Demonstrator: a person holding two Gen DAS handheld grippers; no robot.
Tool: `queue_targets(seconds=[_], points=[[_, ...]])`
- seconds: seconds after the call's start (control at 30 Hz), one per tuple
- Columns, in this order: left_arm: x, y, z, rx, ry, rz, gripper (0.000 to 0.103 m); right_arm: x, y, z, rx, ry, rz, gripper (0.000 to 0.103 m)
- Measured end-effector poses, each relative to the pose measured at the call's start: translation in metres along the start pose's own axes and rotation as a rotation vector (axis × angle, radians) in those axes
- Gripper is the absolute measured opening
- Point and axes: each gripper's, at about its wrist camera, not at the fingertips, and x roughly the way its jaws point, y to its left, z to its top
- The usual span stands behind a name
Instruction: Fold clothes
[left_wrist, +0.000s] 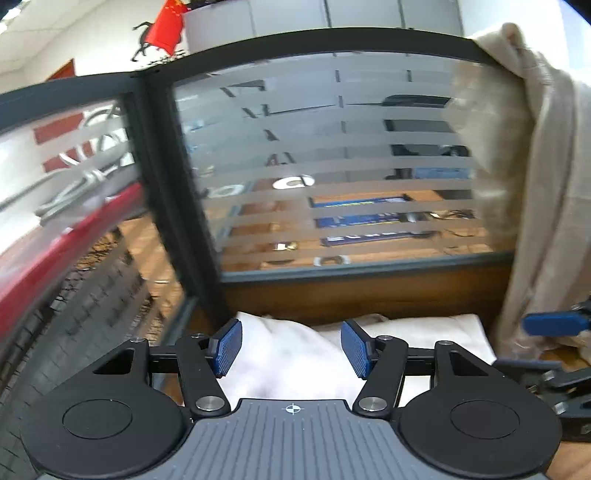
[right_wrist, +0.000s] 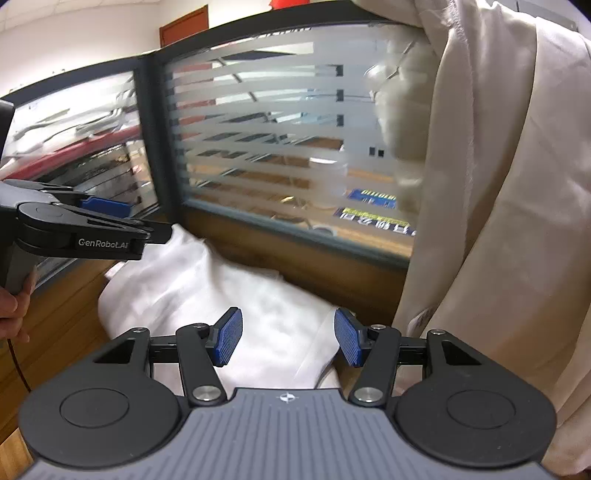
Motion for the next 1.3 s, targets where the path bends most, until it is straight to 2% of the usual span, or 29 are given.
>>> queue_targets(seconds=[0.03,0.13,0.2,0.33,0.43,0.6,0.83,0.93,1.0,1.03,1.13,1.23,1.3], points=[[0.007,-0.001,-0.001,-0.008,0.017,-0.017,0.059,0.001,0.001,-0.002,0.001,0.011,0.008,0.062],[0.029,-0.004,-0.002,-0.033,0.070,-0.066,0.039,0.007,0.007,-0.007,-0.004,0.032,0.033,0.062],[0.042,0.000,-0.008,-0.091,0.112,-0.089,0.024,0.015,0.008,-0.009,-0.006,0.049,0.051,0.061],[0.071,0.010,-0.021,-0.171,0.191,-0.064,0.020,0.035,0.009,-0.012,-0.004,0.080,0.061,0.061],[0.080,0.016,-0.031,-0.193,0.210,-0.050,0.019,0.056,0.009,-0.013,-0.002,0.109,0.064,0.056],[0.092,0.018,-0.036,-0.202,0.210,-0.046,0.018,0.085,0.011,-0.013,0.004,0.141,0.069,0.056],[0.095,0.019,-0.040,-0.225,0.206,-0.058,0.018,0.103,0.011,-0.011,0.022,0.150,0.083,0.056],[0.092,0.023,-0.036,-0.257,0.204,-0.067,0.022,0.099,0.010,-0.004,0.022,0.148,0.086,0.056],[0.084,0.023,-0.033,-0.271,0.199,-0.062,0.037,0.091,0.009,-0.001,0.021,0.146,0.082,0.057],[0.079,0.022,-0.031,-0.275,0.195,-0.061,0.041,0.086,0.008,0.001,0.022,0.145,0.079,0.058],[0.062,0.018,-0.025,-0.281,0.170,-0.061,0.047,0.071,0.008,0.006,0.023,0.135,0.080,0.064],[0.040,0.011,-0.017,-0.287,0.144,-0.060,0.059,0.053,0.010,0.010,0.010,0.123,0.078,0.069],[0.024,0.007,-0.012,-0.286,0.125,-0.058,0.066,0.039,0.009,0.013,0.002,0.112,0.083,0.077]])
